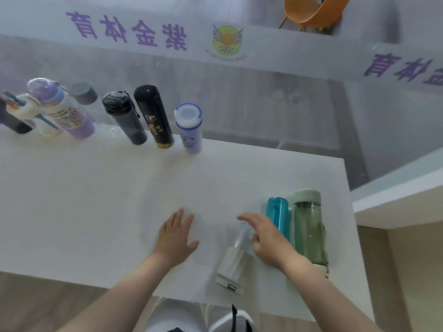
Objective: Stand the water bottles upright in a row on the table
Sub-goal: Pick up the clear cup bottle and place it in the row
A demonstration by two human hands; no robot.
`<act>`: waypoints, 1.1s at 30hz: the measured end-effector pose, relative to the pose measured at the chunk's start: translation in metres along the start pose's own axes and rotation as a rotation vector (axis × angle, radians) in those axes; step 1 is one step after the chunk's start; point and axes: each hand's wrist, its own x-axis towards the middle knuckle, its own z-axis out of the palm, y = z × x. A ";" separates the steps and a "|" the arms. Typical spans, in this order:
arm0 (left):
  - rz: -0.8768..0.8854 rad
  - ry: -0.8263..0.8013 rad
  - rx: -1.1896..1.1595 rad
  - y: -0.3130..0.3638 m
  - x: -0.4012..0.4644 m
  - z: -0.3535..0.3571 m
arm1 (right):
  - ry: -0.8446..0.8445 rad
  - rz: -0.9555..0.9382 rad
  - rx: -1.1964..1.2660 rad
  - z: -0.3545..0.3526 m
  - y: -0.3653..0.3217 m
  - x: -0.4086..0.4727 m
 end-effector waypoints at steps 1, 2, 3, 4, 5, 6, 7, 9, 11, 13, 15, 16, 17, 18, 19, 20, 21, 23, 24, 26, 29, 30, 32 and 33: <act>-0.007 -0.004 0.022 0.004 -0.003 0.004 | -0.046 -0.064 -0.083 0.003 0.002 -0.010; -0.015 -0.009 0.049 0.007 -0.005 0.006 | -0.093 -0.122 -0.170 0.006 0.004 -0.019; -0.023 -0.017 0.072 0.009 -0.006 0.007 | -0.136 -0.171 -0.258 0.010 0.007 -0.025; -0.030 -0.033 0.086 0.010 -0.006 0.007 | -0.183 -0.209 -0.343 0.014 0.009 -0.032; -0.037 -0.056 0.097 0.010 -0.006 0.006 | -0.225 -0.233 -0.418 0.018 0.012 -0.037; -0.046 -0.080 0.111 0.011 -0.006 0.005 | -0.253 -0.243 -0.476 0.022 0.015 -0.040; -0.055 -0.101 0.128 0.011 -0.005 0.004 | -0.257 -0.245 -0.513 0.026 0.019 -0.042; -0.072 -0.136 0.156 0.012 -0.005 0.002 | -0.216 -0.278 -0.585 0.033 0.023 -0.043; -0.078 -0.173 0.175 0.013 -0.002 0.002 | -0.196 -0.301 -0.677 0.040 0.025 -0.040; -0.082 -0.199 0.186 0.014 -0.001 0.004 | -0.169 -0.319 -0.731 0.046 0.029 -0.037; -0.085 -0.195 0.190 0.015 -0.001 0.004 | -0.132 -0.350 -0.727 0.049 0.029 -0.036; -0.087 -0.185 0.188 0.015 -0.001 0.004 | -0.112 -0.352 -0.719 0.051 0.029 -0.036; -0.088 -0.174 0.184 0.014 -0.002 0.004 | -0.097 -0.344 -0.705 0.051 0.028 -0.036; -0.088 -0.162 0.176 0.014 -0.003 0.004 | -0.081 -0.333 -0.682 0.052 0.028 -0.036; -0.087 -0.151 0.164 0.014 -0.004 0.004 | -0.072 -0.312 -0.644 0.053 0.028 -0.036; -0.084 -0.140 0.149 0.014 -0.005 0.004 | -0.054 -0.291 -0.590 0.054 0.028 -0.036; -0.079 -0.129 0.132 0.013 -0.005 0.005 | -0.037 -0.268 -0.525 0.054 0.028 -0.035; -0.067 -0.105 0.097 0.010 -0.006 0.008 | 0.021 -0.219 -0.392 0.052 0.025 -0.032; -0.061 -0.093 0.087 0.008 -0.006 0.009 | 0.046 -0.186 -0.325 0.049 0.023 -0.031; -0.035 -0.071 0.087 0.004 -0.007 0.011 | 0.069 -0.128 -0.206 0.042 0.019 -0.029; 0.011 0.056 0.054 -0.002 -0.004 0.015 | 0.109 -0.091 -0.065 0.033 0.014 -0.020; 0.017 0.112 0.033 -0.004 -0.003 0.015 | 0.119 -0.078 -0.013 0.030 0.012 -0.016; 0.025 0.183 0.005 -0.011 0.004 0.016 | 0.124 -0.038 0.104 0.027 0.009 -0.008; 0.025 0.203 -0.007 -0.016 0.009 0.017 | 0.121 -0.014 0.172 0.025 0.008 -0.004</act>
